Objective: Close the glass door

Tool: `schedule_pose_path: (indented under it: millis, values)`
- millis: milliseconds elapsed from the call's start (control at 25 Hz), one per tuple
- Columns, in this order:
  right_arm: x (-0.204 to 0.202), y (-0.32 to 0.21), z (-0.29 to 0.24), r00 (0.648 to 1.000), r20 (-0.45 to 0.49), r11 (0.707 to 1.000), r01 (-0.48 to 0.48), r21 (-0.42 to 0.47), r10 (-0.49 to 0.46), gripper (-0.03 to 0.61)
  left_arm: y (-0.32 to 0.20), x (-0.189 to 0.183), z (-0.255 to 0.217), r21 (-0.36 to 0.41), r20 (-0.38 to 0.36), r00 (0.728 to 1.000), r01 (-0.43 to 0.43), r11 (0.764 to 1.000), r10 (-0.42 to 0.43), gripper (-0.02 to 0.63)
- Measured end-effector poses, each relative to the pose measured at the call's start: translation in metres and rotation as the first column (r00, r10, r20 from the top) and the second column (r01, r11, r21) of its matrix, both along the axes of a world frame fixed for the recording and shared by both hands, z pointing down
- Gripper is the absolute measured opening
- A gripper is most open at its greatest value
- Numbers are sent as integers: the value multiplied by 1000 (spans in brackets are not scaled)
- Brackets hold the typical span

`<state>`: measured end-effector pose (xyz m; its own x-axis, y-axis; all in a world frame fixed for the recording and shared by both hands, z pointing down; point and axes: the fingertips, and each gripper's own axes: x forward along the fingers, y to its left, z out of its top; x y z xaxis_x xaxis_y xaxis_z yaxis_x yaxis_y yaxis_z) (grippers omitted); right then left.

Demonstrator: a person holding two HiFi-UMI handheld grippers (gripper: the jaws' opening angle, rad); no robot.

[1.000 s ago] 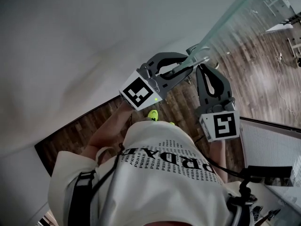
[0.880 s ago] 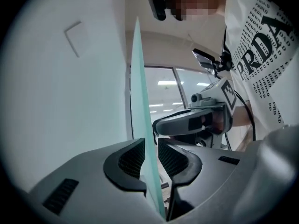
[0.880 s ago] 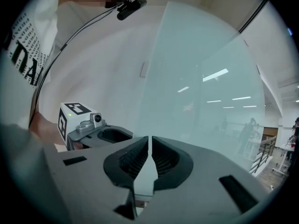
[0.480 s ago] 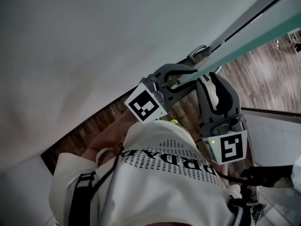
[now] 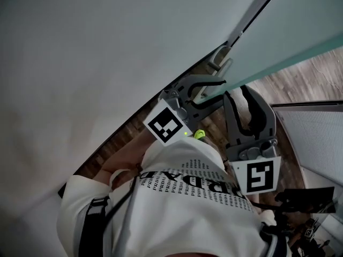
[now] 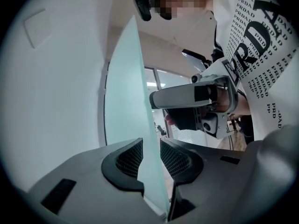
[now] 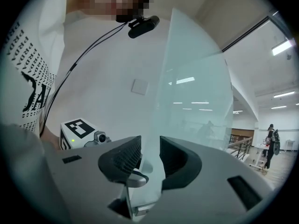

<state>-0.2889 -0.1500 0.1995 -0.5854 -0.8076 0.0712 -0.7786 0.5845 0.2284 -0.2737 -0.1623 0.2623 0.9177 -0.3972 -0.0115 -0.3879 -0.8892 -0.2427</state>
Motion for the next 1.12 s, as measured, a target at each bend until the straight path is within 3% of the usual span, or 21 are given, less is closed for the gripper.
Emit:
schedule_pose_path:
  millis: [200, 480, 1120]
  values:
    - [27, -9, 14, 1000, 6, 1000, -25, 11, 25, 87, -10, 31, 16, 9, 15, 999, -32, 999, 32, 103]
    - [109, 37, -5, 997, 8, 995, -73, 61, 73, 86, 39, 107, 1, 21, 47, 999, -8, 1000, 7, 103]
    - [180, 48, 27, 996, -4, 993, -91, 70, 92, 86, 58, 180, 35, 22, 40, 999, 18, 1000, -19, 103]
